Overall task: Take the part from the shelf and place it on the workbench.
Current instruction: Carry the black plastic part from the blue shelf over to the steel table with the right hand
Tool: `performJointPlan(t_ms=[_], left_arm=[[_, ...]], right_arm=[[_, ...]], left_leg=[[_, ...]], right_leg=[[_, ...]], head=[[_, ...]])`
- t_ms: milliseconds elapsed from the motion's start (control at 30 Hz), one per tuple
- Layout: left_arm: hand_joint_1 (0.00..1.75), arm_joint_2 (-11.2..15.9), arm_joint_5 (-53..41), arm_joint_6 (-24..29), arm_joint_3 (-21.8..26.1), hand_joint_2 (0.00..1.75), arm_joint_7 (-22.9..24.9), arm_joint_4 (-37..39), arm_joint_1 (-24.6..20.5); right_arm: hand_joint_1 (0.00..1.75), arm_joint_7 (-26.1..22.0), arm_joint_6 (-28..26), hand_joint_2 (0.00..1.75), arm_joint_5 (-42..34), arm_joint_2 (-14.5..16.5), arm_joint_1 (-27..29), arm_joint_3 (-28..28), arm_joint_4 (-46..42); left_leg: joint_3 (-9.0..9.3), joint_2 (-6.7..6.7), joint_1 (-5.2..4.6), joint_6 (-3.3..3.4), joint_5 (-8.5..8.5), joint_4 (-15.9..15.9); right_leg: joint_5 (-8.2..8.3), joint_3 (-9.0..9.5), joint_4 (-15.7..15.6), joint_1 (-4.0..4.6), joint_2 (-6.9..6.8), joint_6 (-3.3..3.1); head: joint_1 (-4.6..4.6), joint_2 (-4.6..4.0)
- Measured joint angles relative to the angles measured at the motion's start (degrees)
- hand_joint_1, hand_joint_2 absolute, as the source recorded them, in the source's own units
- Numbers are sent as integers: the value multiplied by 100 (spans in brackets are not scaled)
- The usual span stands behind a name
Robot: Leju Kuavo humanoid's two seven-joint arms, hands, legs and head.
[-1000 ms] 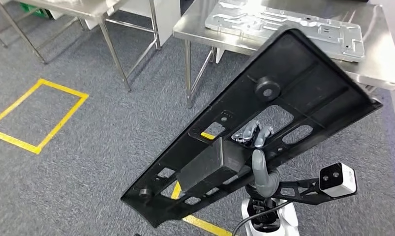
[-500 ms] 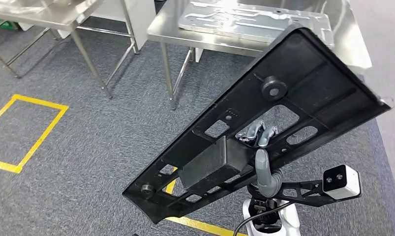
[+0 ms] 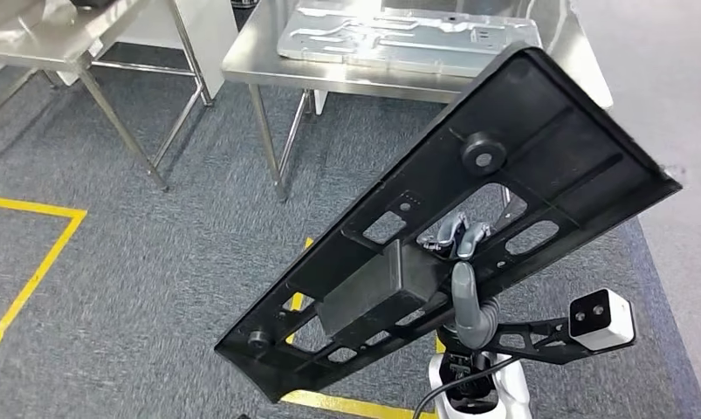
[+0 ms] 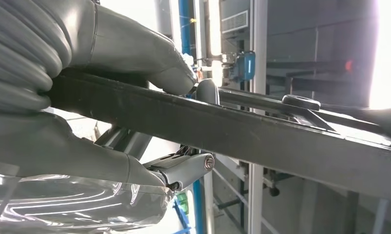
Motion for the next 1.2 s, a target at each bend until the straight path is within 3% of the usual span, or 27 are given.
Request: performJointPlan(t_ms=[67, 100, 200, 233, 267, 333, 400, 467, 567, 633, 700, 733, 767, 833, 900, 1000, 1067, 1133, 1200], left_arm=[[0, -14, -12, 9, 1, 175, 4, 0, -3], [0, -21, -22, 11, 1, 175, 7, 0, -1], [0, -21, -57, 12, 1, 175, 13, 0, 9], [0, -21, -64, 12, 1, 175, 14, 0, 11], [0, -22, -69, 12, 1, 175, 15, 0, 14], [0, -26, -73, 12, 1, 175, 20, 0, 22], [0, -27, -76, 10, 1, 175, 22, 0, 32], [0, -26, -80, 8, 1, 175, 22, 0, 41], [0, -21, -86, 5, 1, 175, 21, -4, 38], [0, -17, -75, -2, 3, 175, 0, -7, 46], [0, -17, -51, -18, 9, 175, -40, -7, 18], [0, -18, -39, -34, 12, 175, -55, -7, -3], [0, -19, -28, -53, 15, 175, -66, -7, -16], [0, -19, -11, -87, 18, 175, -72, -7, 0], [0, -15, -4, -105, 21, 175, -69, -7, 27], [0, -15, 5, -120, 27, 175, -79, -7, 56], [0, -21, 5, -133, 32, 175, -93, -7, 74], [0, -31, -2, -144, 33, 175, -97, -6, 87], [0, -32, -4, -153, 33, 175, -98, -5, 105]], right_arm=[[175, 0, -5, 175, -2, -1, 0, 0, 0], [175, -2, 1, 175, -2, -1, 2, 0, -1], [175, -42, 88, 175, 44, -8, 36, 3, -19], [175, -62, 133, 175, 77, -12, 62, 11, -41], [175, -86, 179, 175, 114, -15, 88, 26, -75], [175, -132, 239, 175, 182, -21, 119, 74, -169], [175, -208, 281, 175, 288, -29, 132, 135, -282], [175, -305, 316, 175, 407, -39, 160, 212, -410], [175, -391, 340, 175, 507, -51, 186, 333, -581], [175, -492, 368, 175, 594, -64, 188, 417, -670], [175, -636, 403, 175, 747, -94, 181, 524, -742], [175, -706, 410, 175, 839, -115, 176, 583, -768], [175, -778, 409, 175, 936, -141, 165, 647, -794], [175, -900, 387, 175, 1097, -195, 127, 765, -836], [175, -966, 341, 175, 1208, -250, 71, 867, -868], [175, -992, 243, 175, 1324, -343, -61, 1023, -905], [175, -991, 130, 175, 1420, -421, -182, 1161, -933], [175, -986, 31, 175, 1502, -502, -279, 1291, -960], [175, -983, -10, 175, 1534, -581, -314, 1376, -969]], left_leg=[[42, 12, 28, 62, 14, -55], [67, 26, 43, 90, 16, -81], [96, 69, 42, 121, -12, -86], [110, 75, 43, 115, -28, -84], [136, 77, 46, 102, -50, -82], [221, 80, 55, 60, -113, -82], [281, 84, 45, -7, -190, -84], [319, 96, 29, -81, -246, -117], [391, 108, 46, -175, -341, -46], [117, 87, 58, -197, -561, 513], [-365, 80, 56, -204, -775, 1287], [-528, 80, 54, -202, -750, 1495], [-600, 80, 53, -194, -614, 1506], [-482, 79, 49, -143, -88, 966], [-260, 75, 16, -72, 199, 397], [-36, 70, -38, 32, 47, 23], [98, 55, -17, 90, 1, -94], [261, 50, 8, 128, -44, -167], [377, 51, 25, 134, -127, -183]], right_leg=[[-86, -48, 135, -2, -74, 66], [-204, -155, 360, -9, -124, 99], [-587, -724, 1379, -68, -206, 166], [-575, -829, 1529, -89, -216, 181], [-460, -823, 1472, -109, -226, 191], [-54, -519, 824, -136, -265, 194], [126, -192, 203, -111, -309, 166], [51, -89, 41, -71, -312, 101], [-18, 17, -23, -83, -273, -25], [-74, 122, -60, -84, -267, -103], [-157, 209, -60, -54, -265, -151], [-207, 266, -60, -38, -259, -161], [-261, 334, -59, -22, -247, -168], [-381, 502, -58, 5, -214, -164], [-484, 633, -74, 20, -190, -124], [-516, 686, -70, 0, -186, -12], [-520, 659, 81, -13, -200, 44], [-613, 375, 552, -35, -209, 99], [-776, -159, 1189, -74, -213, 171]], head=[[17, 0], [28, 0], [49, 0], [49, 0], [49, 0], [49, 0], [49, 0], [46, 0], [36, 0], [21, 0], [13, 0], [13, 0], [13, 0], [11, 0], [21, 0], [-1, 0], [-1, 0], [9, 0], [14, 0]])
